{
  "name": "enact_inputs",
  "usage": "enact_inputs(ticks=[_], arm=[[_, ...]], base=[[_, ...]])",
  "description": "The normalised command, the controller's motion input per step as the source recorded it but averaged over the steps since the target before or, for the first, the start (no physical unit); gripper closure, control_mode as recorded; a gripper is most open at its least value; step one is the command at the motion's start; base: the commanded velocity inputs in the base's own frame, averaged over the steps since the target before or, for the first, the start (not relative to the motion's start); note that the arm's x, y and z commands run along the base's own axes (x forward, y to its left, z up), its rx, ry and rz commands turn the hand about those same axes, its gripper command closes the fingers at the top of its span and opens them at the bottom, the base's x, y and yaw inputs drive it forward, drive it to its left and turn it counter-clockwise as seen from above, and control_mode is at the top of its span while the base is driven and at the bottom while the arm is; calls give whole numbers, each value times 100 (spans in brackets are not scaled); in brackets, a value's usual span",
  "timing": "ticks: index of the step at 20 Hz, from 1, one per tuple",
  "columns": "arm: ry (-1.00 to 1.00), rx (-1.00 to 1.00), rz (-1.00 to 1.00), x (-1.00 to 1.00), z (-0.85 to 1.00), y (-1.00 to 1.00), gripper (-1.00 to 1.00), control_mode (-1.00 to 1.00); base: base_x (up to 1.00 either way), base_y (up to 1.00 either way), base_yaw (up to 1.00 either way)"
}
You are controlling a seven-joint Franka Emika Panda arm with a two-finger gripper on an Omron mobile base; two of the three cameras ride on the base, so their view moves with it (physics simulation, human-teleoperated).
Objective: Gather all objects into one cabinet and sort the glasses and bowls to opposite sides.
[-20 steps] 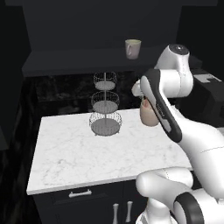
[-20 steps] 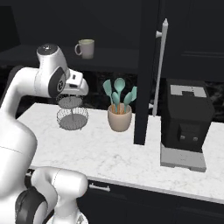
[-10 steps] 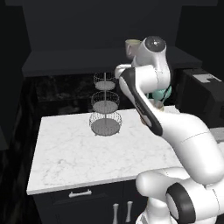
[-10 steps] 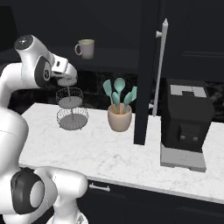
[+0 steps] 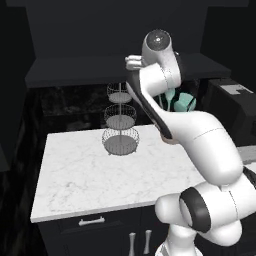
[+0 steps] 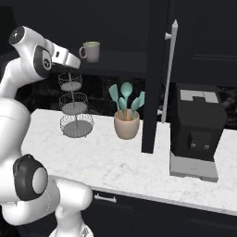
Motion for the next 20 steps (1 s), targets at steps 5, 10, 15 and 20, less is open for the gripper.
enact_inputs(ticks=[5,10,15,20], arm=[[-5,2,-13,71,21,0,-100,-100],[0,0,-8,46,28,0,-100,-100],[0,0,-7,22,5,0,-100,-100],[0,0,-6,16,-3,0,-100,-100]], base=[[0,0,0],[0,0,0],[0,0,0],[0,0,0]])
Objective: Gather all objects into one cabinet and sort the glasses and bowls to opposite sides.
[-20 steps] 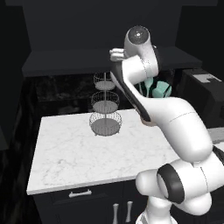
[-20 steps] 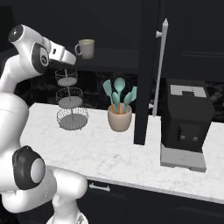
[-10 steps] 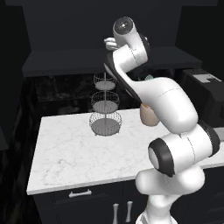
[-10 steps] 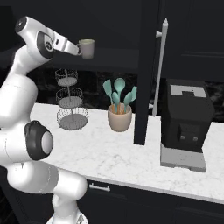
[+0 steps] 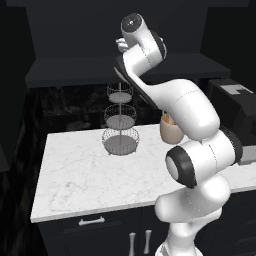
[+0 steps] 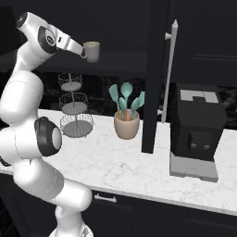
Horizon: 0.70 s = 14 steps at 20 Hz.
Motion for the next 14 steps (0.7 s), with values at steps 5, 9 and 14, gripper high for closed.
enact_inputs(ticks=[5,9,14], arm=[[0,0,-7,28,-7,0,-100,-100],[1,1,-6,34,-14,-1,-100,-100],[5,4,-3,29,-19,-9,-100,-100]], base=[[0,0,0],[0,0,0],[0,0,0]])
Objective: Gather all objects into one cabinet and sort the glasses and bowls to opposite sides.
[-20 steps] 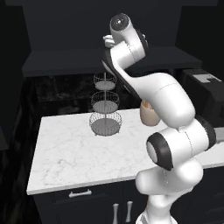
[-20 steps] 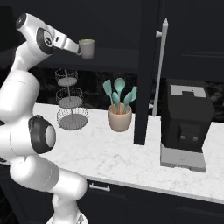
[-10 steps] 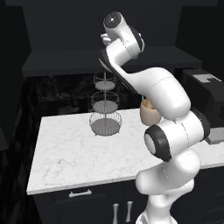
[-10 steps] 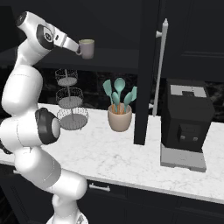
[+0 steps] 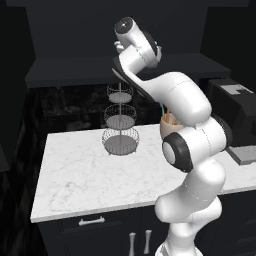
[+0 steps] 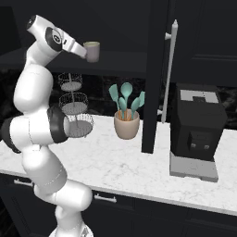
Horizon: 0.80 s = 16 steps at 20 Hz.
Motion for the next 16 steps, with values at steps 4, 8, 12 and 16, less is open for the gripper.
enact_inputs(ticks=[4,8,12,16], arm=[[0,4,-1,5,-2,-12,-100,-100],[0,1,0,16,0,-13,-100,-100],[0,0,0,19,-4,-9,-100,-100],[0,0,-1,18,-2,-2,-100,-100]], base=[[0,0,0],[0,0,0],[0,0,0],[0,0,0]])
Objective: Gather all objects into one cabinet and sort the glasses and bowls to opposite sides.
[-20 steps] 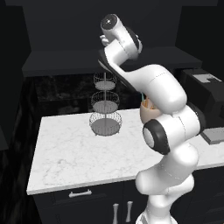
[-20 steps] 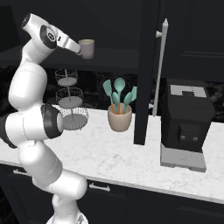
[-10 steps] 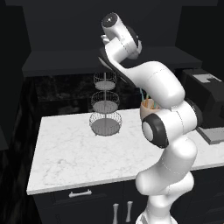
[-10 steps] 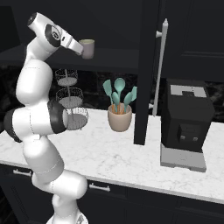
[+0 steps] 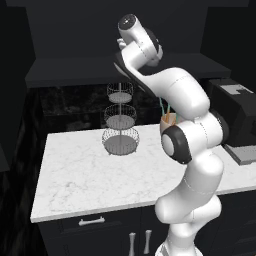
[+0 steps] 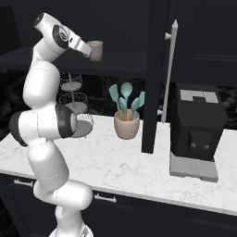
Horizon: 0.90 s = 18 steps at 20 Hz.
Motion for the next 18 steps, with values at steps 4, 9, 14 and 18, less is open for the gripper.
enact_inputs(ticks=[4,9,14,18], arm=[[0,0,-1,3,0,0,100,-100],[0,0,-2,0,-5,0,100,-100],[-3,0,-2,0,-9,0,100,-100],[-7,0,0,-6,-4,-1,100,-100]], base=[[0,0,0],[0,0,0],[0,0,0],[0,0,0]])
